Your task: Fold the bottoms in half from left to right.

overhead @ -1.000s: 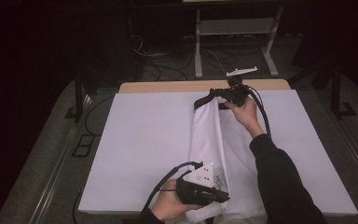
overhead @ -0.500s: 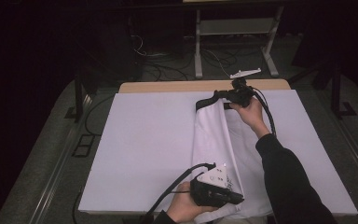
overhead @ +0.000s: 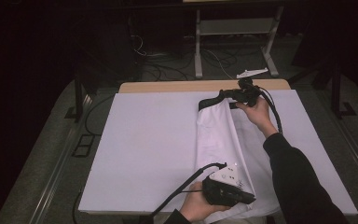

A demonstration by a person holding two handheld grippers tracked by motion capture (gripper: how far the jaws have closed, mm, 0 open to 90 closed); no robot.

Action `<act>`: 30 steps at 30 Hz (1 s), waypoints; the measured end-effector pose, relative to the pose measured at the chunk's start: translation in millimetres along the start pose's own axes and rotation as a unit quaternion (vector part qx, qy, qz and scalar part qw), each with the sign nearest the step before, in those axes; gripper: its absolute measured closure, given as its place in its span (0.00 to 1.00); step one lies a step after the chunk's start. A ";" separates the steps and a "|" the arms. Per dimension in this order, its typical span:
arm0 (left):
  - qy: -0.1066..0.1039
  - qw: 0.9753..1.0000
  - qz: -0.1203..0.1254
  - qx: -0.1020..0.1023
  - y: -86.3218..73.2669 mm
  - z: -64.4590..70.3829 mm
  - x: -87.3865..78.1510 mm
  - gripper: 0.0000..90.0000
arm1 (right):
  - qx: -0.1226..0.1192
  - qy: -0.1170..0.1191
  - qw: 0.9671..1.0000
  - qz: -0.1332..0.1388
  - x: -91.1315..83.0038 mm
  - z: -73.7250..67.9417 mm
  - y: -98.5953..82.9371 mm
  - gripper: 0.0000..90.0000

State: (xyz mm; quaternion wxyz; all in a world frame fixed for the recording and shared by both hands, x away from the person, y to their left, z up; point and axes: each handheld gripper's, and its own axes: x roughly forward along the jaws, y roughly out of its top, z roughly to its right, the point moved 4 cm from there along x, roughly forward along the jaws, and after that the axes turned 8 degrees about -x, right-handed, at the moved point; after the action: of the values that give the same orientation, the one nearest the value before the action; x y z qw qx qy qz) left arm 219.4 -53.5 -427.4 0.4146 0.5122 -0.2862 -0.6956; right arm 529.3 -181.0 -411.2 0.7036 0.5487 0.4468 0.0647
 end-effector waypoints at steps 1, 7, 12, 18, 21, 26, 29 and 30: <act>0.000 1.000 -0.002 -0.001 -0.3 -0.6 1.9 0.98 | -0.001 0.000 1.000 0.001 -0.3 1.1 -0.8 0.95; -0.006 1.000 0.000 -0.008 -0.1 -4.9 11.7 0.98 | -0.004 0.003 1.000 -0.006 1.2 7.3 -9.3 0.95; -0.024 0.999 0.016 -0.026 2.8 -6.2 20.5 0.98 | 0.001 0.001 1.000 -0.007 -0.8 12.1 -17.7 0.95; -0.020 1.000 0.008 -0.022 6.1 -6.3 30.9 0.98 | 0.010 -0.004 1.000 -0.006 -5.5 18.8 -25.3 0.95; -0.018 1.000 -0.002 -0.022 5.3 -6.9 36.9 0.98 | 0.003 -0.005 1.000 -0.003 -9.4 22.1 -27.1 0.95; -0.013 0.999 -0.025 -0.031 3.3 -9.3 49.1 0.98 | 0.008 -0.002 1.000 0.004 -11.5 27.8 -31.4 0.95; -0.011 0.998 -0.035 -0.042 2.1 -11.8 56.6 0.98 | 0.006 -0.001 1.000 0.000 -11.9 30.2 -35.1 0.95; -0.012 0.998 -0.038 -0.045 1.8 -12.4 59.0 0.98 | 0.007 0.001 1.000 0.000 -11.7 31.3 -36.7 0.95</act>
State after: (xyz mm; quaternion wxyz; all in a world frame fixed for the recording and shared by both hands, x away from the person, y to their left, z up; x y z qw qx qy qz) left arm 223.9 -105.4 -457.8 0.4071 0.4955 -0.2401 -0.7288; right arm 529.7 -224.4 -435.2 0.6994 0.5534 0.4482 0.0619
